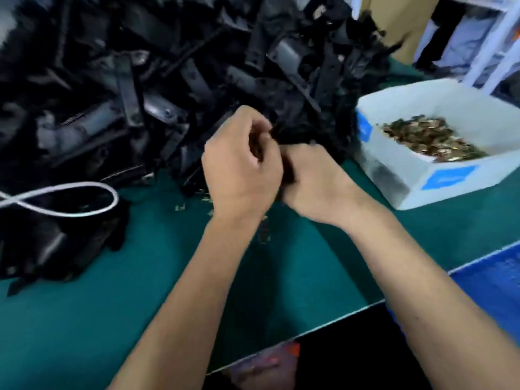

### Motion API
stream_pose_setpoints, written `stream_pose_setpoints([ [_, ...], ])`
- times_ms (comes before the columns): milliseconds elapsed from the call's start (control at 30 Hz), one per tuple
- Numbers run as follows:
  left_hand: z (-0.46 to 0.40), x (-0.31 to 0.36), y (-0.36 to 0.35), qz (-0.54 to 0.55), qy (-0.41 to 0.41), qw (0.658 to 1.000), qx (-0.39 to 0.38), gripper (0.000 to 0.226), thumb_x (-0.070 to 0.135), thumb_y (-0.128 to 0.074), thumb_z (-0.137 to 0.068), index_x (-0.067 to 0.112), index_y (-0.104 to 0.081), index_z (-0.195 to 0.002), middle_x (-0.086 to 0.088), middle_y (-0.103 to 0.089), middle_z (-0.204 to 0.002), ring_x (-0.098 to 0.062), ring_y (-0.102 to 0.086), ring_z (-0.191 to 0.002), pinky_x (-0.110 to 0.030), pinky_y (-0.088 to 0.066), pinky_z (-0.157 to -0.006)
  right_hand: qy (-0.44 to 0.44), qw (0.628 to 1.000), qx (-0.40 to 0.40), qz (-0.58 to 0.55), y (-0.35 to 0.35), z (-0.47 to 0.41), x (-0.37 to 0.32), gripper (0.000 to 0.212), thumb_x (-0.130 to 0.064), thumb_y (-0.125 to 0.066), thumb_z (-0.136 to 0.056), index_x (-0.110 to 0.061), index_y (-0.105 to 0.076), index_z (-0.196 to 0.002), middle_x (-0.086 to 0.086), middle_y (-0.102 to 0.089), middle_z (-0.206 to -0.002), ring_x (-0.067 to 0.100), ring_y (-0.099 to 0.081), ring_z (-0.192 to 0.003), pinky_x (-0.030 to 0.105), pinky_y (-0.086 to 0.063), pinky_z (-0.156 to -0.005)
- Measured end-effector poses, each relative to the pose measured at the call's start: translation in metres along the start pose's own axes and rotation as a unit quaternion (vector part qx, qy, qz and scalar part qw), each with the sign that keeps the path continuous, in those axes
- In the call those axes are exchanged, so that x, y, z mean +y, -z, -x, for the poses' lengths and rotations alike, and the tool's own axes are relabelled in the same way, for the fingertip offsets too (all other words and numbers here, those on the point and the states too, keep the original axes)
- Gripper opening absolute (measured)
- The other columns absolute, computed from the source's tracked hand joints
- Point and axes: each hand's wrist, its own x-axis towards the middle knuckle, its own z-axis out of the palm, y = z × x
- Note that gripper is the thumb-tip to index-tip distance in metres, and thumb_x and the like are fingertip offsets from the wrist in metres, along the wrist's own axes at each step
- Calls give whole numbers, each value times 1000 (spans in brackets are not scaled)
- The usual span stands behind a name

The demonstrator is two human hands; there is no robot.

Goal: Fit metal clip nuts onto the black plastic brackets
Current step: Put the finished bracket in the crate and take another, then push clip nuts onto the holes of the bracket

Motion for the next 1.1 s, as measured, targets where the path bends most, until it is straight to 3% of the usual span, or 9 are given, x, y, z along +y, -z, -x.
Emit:
stream_pose_setpoints([
  [67,-5,-44,20,-117,31,993,10,11,15,-58,-86,16,-65,-94,3,-67,-90,-22,-62,-84,-39,-50,-76,35,987,-134,86,-17,-11,-14,23,-37,-77,-80,-17,-66,-86,0,-67,-79,24,-67,-78,34,-48,-66],
  [167,-9,-91,39,-216,51,973,-65,20,21,-65,-92,14,-69,-110,-8,-63,-109,-33,-56,-104,-40,-44,-92,89,948,-223,209,-43,-33,-32,60,-70,-81,-67,-25,-63,-103,-5,-61,-93,19,-61,-87,35,-51,-76],
  [267,-14,-104,44,-210,38,970,-117,26,27,-71,-94,17,-72,-119,-7,-61,-114,-32,-53,-108,-41,-43,-97,106,947,-245,180,-46,-51,-24,49,-58,-84,-74,-23,-58,-97,-12,-55,-75,8,-52,-66,17,-37,-57],
  [400,-17,-107,47,-198,47,970,-131,26,28,-71,-96,16,-69,-119,-5,-60,-116,-29,-57,-107,-42,-47,-95,116,964,-224,83,-56,-58,-9,23,-38,-79,-88,-18,-69,-86,-5,-60,-66,11,-55,-62,28,-40,-59],
  [533,-16,-106,50,-210,86,967,-116,21,24,-71,-95,15,-67,-113,-2,-60,-109,-27,-59,-103,-43,-48,-91,103,984,-142,-36,-63,-54,-2,7,-23,-75,-94,-19,-73,-89,-7,-66,-67,10,-61,-64,20,-44,-60],
  [700,-12,-108,52,-238,146,956,-87,29,32,-74,-94,19,-58,-114,-4,-55,-113,-26,-54,-98,-32,-37,-84,24,973,-56,-224,-70,-50,0,25,-16,-51,-109,-13,-73,-99,2,-67,-67,14,-55,-42,20,-44,-48],
  [833,-10,-109,51,-245,146,956,-69,39,29,-72,-96,17,-52,-127,-5,-59,-119,-26,-55,-105,-30,-34,-84,11,941,-53,-333,-65,-52,4,19,-16,-59,-106,-8,-74,-99,5,-65,-63,16,-48,-41,20,-39,-44],
  [967,-13,-112,52,-249,130,958,-62,35,29,-69,-99,15,-60,-130,-5,-66,-118,-27,-61,-110,-39,-49,-89,0,926,-53,-375,-62,-52,8,28,-23,-63,-104,-3,-73,-87,11,-57,-53,15,-39,-37,20,-32,-39],
  [1100,-16,-111,59,-218,71,972,49,22,23,-57,-105,9,-69,-116,-3,-66,-102,-22,-59,-93,-24,-37,-79,-5,914,-56,-403,-61,-51,5,36,-29,-53,-108,-6,-70,-86,7,-51,-51,16,-36,-41,23,-30,-40],
])
